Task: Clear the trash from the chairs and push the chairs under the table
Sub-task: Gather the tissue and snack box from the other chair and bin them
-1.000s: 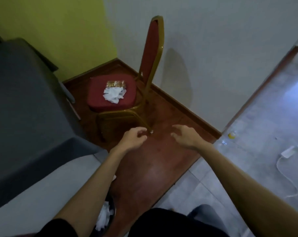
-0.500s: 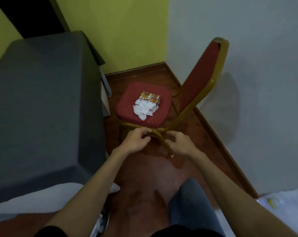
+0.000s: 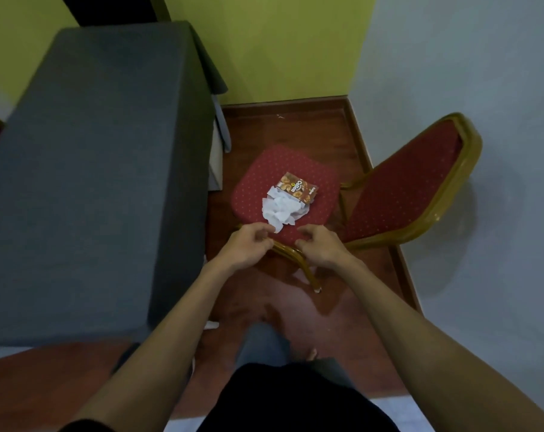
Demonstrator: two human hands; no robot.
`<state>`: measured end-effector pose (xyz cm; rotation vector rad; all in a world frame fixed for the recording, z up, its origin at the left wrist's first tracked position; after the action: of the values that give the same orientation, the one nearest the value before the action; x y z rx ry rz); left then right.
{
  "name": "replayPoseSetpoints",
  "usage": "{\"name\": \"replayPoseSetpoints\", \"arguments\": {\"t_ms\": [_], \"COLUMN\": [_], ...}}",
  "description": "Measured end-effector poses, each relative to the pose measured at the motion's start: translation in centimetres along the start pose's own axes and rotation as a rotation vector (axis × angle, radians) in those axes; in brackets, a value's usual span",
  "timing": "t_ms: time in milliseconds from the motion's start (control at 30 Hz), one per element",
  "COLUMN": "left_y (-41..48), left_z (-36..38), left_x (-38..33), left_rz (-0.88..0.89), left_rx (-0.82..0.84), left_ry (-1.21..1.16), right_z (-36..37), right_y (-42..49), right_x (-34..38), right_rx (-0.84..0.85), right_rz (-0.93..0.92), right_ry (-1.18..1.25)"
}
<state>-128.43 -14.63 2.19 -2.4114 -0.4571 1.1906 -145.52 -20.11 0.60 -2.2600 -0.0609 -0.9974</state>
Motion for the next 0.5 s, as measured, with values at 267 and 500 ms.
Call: {"name": "replayPoseSetpoints", "arguments": {"t_ms": [267,500], "left_y": [8.5,18.1], "left_z": [-2.0,-1.4], "left_x": [2.0,3.7], "left_rz": [-0.087,-0.167], "left_rx": [0.134,0.363], "left_ry": [0.101,0.329], "right_z": [-1.5,-3.5], "right_y": [8.2,18.6], "right_x": [1.6,0.7], "right_rx": [-0.006,0.09], "right_rz": [0.043,0.129], "right_ry": [0.024,0.015]}}
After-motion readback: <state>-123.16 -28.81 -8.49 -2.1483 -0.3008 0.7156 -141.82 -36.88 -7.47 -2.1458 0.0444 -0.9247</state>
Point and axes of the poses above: each hand's wrist, its own y-axis towards the middle knuckle, its own z-axis out of the palm, x = y × z, the point moved 7 cm from there along y, towards the middle knuckle, and after that the axes turned 6 degrees about y, right-handed, at the moved point
